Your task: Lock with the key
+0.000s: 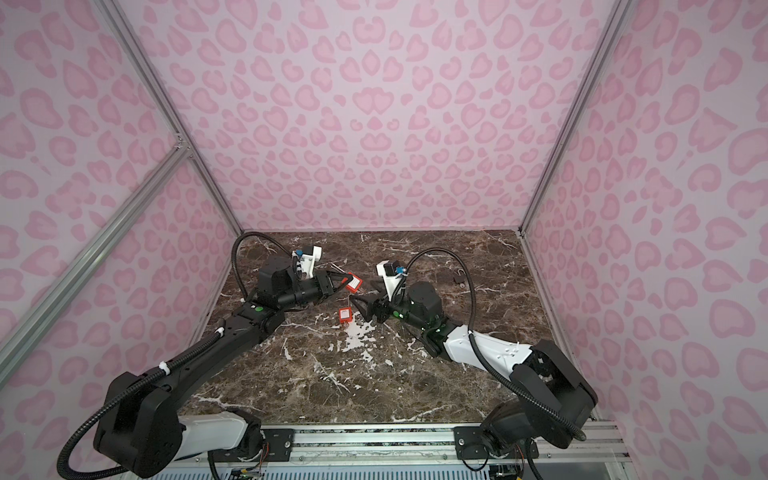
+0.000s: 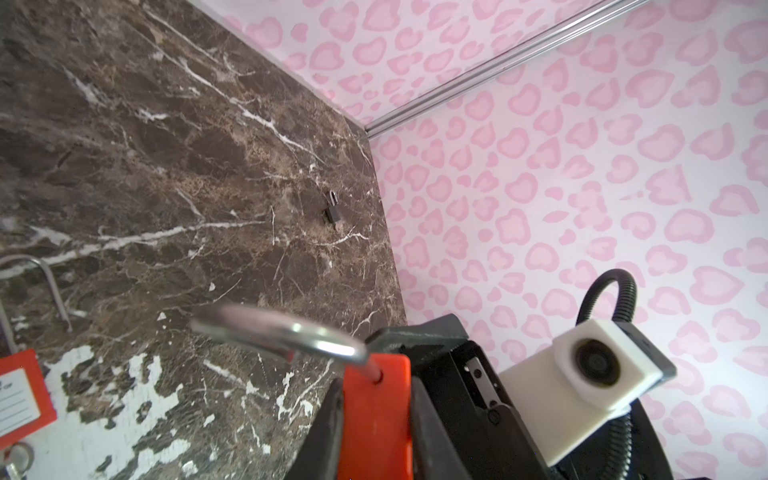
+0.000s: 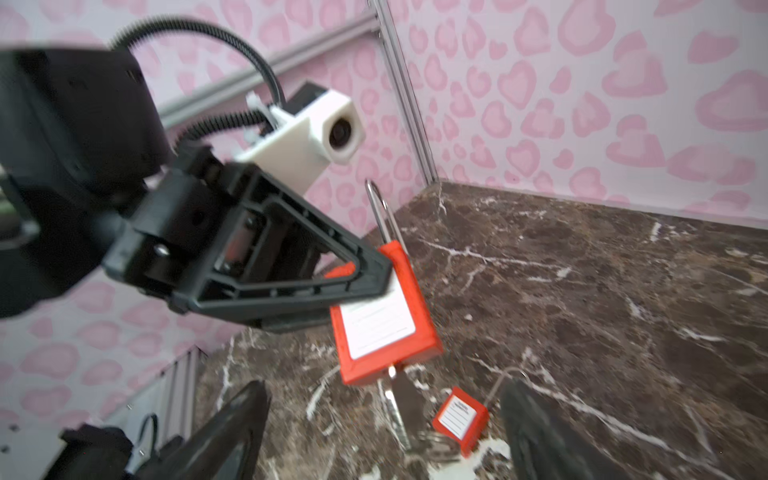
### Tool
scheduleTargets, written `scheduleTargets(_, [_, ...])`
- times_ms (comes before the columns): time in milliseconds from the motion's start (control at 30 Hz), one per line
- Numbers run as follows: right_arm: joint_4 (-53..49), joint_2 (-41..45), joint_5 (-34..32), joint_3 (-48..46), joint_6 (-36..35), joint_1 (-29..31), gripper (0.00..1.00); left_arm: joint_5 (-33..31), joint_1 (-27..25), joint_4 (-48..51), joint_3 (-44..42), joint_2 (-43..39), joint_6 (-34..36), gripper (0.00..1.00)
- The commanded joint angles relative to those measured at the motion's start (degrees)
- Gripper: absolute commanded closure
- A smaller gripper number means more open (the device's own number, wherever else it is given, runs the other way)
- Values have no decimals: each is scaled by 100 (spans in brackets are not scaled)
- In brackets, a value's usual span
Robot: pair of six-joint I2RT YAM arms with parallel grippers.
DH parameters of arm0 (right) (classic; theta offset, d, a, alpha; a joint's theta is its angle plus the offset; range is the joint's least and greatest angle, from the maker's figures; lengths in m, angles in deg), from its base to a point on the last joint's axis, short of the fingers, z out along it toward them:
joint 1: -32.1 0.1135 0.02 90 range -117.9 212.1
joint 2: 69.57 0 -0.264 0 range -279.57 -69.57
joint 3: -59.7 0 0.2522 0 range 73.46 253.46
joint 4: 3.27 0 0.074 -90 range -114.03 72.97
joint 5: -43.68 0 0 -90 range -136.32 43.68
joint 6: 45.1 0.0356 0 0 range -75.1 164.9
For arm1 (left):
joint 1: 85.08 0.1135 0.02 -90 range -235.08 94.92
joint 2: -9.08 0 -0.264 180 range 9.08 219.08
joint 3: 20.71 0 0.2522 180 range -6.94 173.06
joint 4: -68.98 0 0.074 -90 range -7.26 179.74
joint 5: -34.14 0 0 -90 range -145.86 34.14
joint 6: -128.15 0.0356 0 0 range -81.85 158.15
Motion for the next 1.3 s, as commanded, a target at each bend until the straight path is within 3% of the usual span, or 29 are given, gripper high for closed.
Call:
scheduleTargets(0, [1433, -50, -321, -60, 1592, -10, 11, -171, 20, -711, 100, -64, 25, 94])
scheduleTargets(100, [2032, -276, -474, -73, 2345, -114, 11, 40, 24, -903, 207, -20, -36, 94])
scheduleTargets(233, [2476, -686, -101, 172, 3046, -130, 12, 173, 24, -1155, 249, -112, -47, 94])
scheduleTargets(367, [2895, -936, 33, 348, 3427, -120, 13, 420, 24, -1257, 366, -82, -100, 96])
scheduleTargets(633, [3042, -1105, 278, 557, 3776, -107, 28, 569, 20, -1522, 355, -41, -262, 96])
scheduleTargets(767, [3139, -1219, 423, 598, 3967, -103, 41, 614, 23, -1640, 371, -2, -367, 96])
scheduleTargets(1267, [3117, -1132, 344, 422, 3960, -89, 71, 606, 20, -1740, 263, -79, -356, 96])
